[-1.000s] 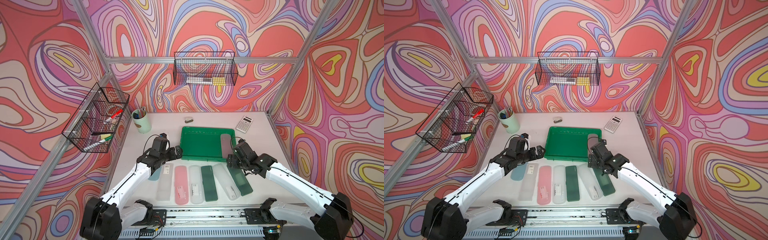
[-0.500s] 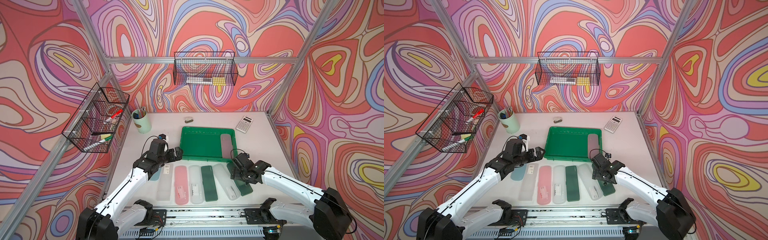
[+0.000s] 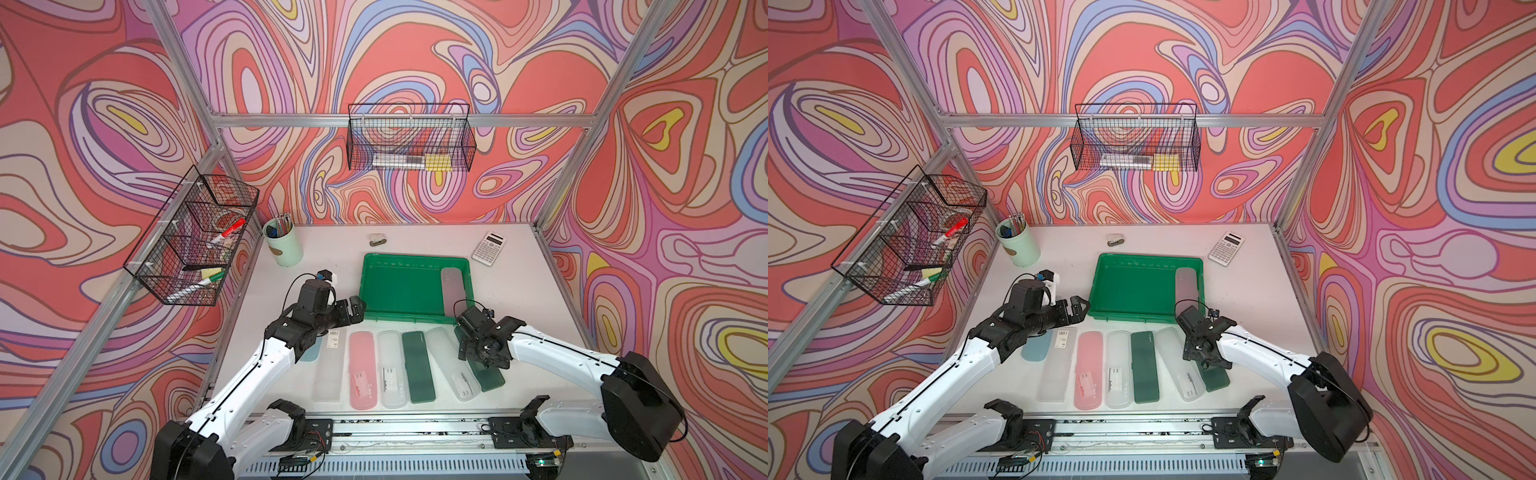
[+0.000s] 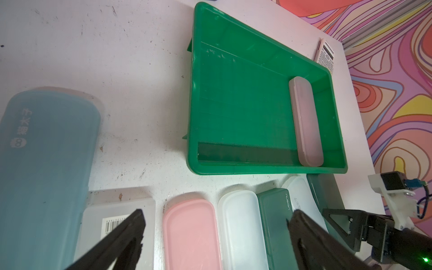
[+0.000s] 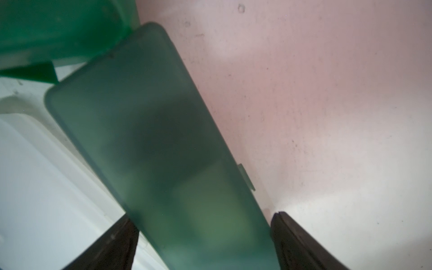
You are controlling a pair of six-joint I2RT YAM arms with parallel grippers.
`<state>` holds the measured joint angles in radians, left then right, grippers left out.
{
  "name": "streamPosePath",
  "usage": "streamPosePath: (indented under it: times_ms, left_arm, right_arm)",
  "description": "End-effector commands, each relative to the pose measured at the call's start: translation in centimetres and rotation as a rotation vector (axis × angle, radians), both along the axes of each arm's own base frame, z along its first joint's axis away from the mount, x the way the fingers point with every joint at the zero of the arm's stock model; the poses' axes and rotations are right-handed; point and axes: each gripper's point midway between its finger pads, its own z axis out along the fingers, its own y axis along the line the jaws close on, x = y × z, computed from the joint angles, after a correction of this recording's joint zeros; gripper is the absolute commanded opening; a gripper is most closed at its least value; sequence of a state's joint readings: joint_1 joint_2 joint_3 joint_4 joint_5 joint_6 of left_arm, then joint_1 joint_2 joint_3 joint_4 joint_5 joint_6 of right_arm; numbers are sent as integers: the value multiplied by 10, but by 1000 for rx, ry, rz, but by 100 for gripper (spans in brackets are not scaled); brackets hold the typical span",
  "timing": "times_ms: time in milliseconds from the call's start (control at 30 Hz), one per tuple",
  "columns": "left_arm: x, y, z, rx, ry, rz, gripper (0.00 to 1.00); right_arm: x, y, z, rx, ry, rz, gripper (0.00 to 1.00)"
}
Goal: Put the pencil case into the storage box
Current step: Pick up the pencil case from the center of the board.
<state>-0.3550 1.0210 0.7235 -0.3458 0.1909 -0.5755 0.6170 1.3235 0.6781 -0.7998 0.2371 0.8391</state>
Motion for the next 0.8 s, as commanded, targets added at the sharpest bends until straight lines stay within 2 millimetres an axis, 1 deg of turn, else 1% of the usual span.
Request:
streamPosePath:
  times_ms: [0,133,367,467,567,633,767]
  left_arm:
    - [-5,-3,1,-4,4,-22,99]
    - [-5,-2,2,-1,-3,-23,99]
    - [-6,-3,4,-4,-9,-29,99]
    - [-8,-1,5,0,-12,-28,99]
    - [-10,-1,5,0,-10,-30,99]
    - [-12,0,6,2,-7,-31,99]
    - [-18,4,8,7,-11,-21,99]
  right_arm:
    - [1,5,-11,2,21,-11,89]
    - [0,8,-10,7,14,1,88]
    - [-4,12,-8,14,13,25,80]
    - [-6,13,-7,7,18,30,72]
    - [-8,13,-7,-2,25,37,67]
    - [-11,11,-7,-17,37,38,60]
    - [-17,10,-7,-17,41,38,54]
